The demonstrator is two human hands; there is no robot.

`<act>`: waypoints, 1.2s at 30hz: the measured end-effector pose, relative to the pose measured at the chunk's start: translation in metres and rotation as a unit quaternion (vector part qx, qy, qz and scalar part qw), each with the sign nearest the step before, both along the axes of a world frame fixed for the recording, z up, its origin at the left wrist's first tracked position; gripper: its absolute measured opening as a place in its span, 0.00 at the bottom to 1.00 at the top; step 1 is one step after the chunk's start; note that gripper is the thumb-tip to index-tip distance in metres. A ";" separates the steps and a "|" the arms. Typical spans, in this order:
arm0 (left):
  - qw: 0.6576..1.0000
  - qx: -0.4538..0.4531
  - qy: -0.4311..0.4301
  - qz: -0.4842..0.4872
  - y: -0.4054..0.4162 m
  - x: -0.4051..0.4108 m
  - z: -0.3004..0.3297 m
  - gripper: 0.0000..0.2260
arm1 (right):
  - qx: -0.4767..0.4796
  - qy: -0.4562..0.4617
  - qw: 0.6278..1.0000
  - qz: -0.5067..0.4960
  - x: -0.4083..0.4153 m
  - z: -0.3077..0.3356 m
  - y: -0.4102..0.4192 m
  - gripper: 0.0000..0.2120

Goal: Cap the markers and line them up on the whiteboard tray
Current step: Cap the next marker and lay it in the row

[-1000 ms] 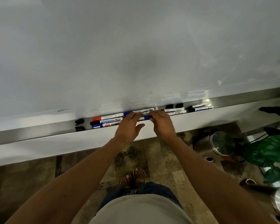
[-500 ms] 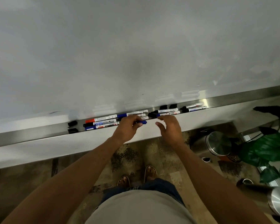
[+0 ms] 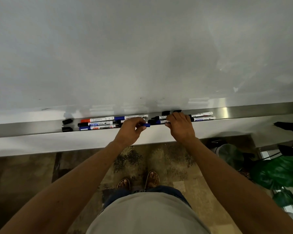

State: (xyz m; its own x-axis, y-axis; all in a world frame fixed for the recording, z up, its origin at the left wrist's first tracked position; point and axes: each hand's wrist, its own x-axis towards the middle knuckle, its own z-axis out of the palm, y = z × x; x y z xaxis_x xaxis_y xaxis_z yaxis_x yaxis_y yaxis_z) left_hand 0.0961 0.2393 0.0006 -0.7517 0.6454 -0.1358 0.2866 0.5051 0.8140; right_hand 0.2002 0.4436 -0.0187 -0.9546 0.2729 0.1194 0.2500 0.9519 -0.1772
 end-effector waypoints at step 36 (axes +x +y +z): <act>0.999 0.017 -0.022 0.022 0.015 -0.002 0.007 0.09 | -0.055 -0.017 0.995 0.079 -0.003 0.028 0.002 0.08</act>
